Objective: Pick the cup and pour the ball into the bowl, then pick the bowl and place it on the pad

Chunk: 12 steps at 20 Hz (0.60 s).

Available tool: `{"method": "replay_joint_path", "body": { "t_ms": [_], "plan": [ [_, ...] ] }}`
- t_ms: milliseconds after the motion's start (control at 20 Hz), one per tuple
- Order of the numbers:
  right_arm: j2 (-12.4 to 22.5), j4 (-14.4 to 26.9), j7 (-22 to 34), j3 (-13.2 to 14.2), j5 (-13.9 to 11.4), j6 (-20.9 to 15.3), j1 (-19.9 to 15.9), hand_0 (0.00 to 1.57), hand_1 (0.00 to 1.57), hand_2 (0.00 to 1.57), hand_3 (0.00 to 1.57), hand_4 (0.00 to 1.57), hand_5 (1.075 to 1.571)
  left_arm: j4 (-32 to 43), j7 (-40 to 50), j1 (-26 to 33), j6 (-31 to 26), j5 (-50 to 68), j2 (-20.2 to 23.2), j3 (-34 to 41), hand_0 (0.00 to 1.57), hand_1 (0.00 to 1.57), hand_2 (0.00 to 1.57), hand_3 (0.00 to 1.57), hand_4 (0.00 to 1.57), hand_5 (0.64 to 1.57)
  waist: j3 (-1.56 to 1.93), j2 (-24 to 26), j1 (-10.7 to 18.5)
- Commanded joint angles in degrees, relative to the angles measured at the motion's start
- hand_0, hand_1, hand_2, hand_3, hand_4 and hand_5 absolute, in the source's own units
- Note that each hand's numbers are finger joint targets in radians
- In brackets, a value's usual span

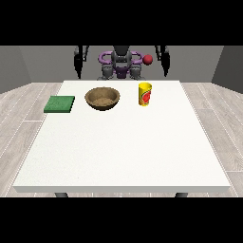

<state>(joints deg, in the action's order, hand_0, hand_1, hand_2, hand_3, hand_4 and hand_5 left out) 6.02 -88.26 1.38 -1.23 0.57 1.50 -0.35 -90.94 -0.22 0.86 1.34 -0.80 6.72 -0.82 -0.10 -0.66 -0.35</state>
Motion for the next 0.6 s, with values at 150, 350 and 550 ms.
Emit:
{"method": "replay_joint_path", "body": {
  "t_ms": [150,350,550],
  "plan": [
    [2.18,-5.24,4.01,0.96,0.39,0.03,-0.80,0.00,0.00,0.00,0.00,0.00,1.569,-5.07,4.23,-0.61,-0.58,0.68,1.79,0.42,0.00,0.00,0.00,0.00,0.00,1.557,-0.01,13.36,-0.49],
    [6.77,-4.77,2.00,9.43,11.11,7.27,1.32,0.00,0.00,0.00,0.00,0.00,1.569,-9.06,11.95,-6.19,-0.51,10.30,0.03,5.80,0.00,0.00,0.00,0.00,0.00,1.558,0.18,12.81,-2.50],
    [9.74,-7.38,3.16,13.47,14.82,10.73,1.88,0.00,0.00,0.00,0.00,0.00,1.570,-9.56,8.66,-3.06,-4.34,13.64,3.09,9.57,0.00,0.00,0.00,0.00,0.00,1.552,0.10,9.46,-1.48]
  ]
}}
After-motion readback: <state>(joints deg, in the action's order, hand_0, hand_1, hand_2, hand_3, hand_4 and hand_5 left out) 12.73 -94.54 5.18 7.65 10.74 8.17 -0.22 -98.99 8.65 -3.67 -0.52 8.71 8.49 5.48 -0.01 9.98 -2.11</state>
